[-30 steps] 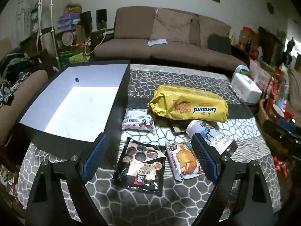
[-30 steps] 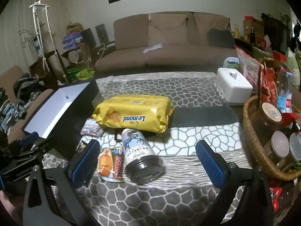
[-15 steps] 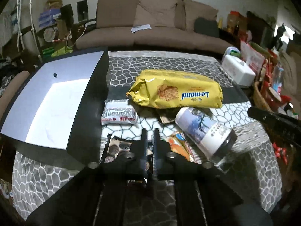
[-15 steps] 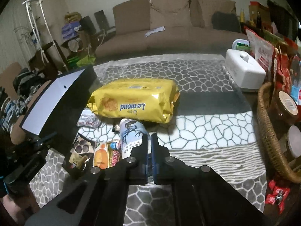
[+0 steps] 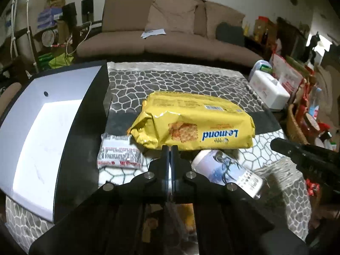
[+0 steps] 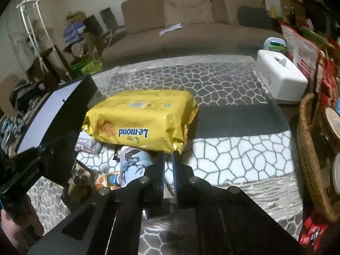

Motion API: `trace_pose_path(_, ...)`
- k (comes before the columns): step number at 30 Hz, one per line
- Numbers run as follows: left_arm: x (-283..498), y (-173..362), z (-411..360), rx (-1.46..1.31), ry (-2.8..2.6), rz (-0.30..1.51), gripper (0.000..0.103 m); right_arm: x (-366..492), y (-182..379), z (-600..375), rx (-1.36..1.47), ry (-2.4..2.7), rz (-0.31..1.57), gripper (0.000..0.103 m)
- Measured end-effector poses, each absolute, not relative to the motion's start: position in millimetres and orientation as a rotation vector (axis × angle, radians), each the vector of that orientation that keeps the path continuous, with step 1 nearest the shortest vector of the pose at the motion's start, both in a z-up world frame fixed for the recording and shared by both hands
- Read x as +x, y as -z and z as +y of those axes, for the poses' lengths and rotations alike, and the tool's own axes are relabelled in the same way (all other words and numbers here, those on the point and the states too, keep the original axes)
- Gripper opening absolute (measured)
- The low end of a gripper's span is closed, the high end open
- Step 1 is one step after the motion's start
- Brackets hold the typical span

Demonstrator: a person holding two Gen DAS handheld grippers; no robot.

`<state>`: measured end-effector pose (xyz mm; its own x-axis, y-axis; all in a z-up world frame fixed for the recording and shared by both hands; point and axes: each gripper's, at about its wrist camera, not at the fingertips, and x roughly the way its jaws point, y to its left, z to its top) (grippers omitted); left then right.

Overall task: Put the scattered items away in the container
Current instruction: 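Lower the right tool onto the yellow Le-mond cracker pack and close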

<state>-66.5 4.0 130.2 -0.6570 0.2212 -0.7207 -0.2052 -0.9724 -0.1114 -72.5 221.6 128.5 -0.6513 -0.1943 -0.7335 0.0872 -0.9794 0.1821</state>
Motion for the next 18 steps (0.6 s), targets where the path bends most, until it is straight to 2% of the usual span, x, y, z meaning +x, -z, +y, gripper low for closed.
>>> trace_pose_path(3,-73,-131,4,-1.139,-2.687,-0.032,0.006,-80,-126,219,1.222,2.718,-0.169,0.007)
trace_pose_path(4,-76,-131,4,-1.138,-2.691,-0.036,0.016,-83,-125,219,1.228,2.719,-0.172,0.007)
trace_pose_path(5,-79,-130,3,-1.142,-2.695,-0.037,0.022,-86,-124,220,1.234,2.719,-0.176,0.016)
trace_pose_path(6,-82,-129,3,-1.145,-2.695,-0.040,0.033,-89,-123,220,1.234,2.727,-0.183,0.037)
trace_pose_path(7,-85,-127,2,-1.147,-2.698,-0.040,0.043,-91,-123,222,1.220,2.736,-0.202,0.051)
trace_pose_path(8,-88,-126,1,-1.151,-2.699,-0.042,0.048,-92,-123,224,1.206,2.736,-0.221,0.075)
trace_pose_path(9,-90,-126,0,-1.152,-2.700,-0.049,0.053,-92,-124,226,1.181,2.737,-0.249,0.080)
trace_pose_path(11,-94,-125,-2,-1.156,-2.699,-0.069,0.057,-95,-125,227,1.170,2.743,-0.266,0.080)
trace_pose_path(13,-99,-123,-4,-1.171,-2.710,-0.081,0.078,-99,-124,227,1.181,2.740,-0.265,0.080)
trace_pose_path(15,-102,-122,-7,-1.173,-2.711,-0.109,0.083,-103,-122,227,1.190,2.738,-0.260,0.080)
trace_pose_path(18,-106,-120,-8,-1.180,-2.712,-0.127,0.083,-106,-119,228,1.194,2.737,-0.270,0.080)
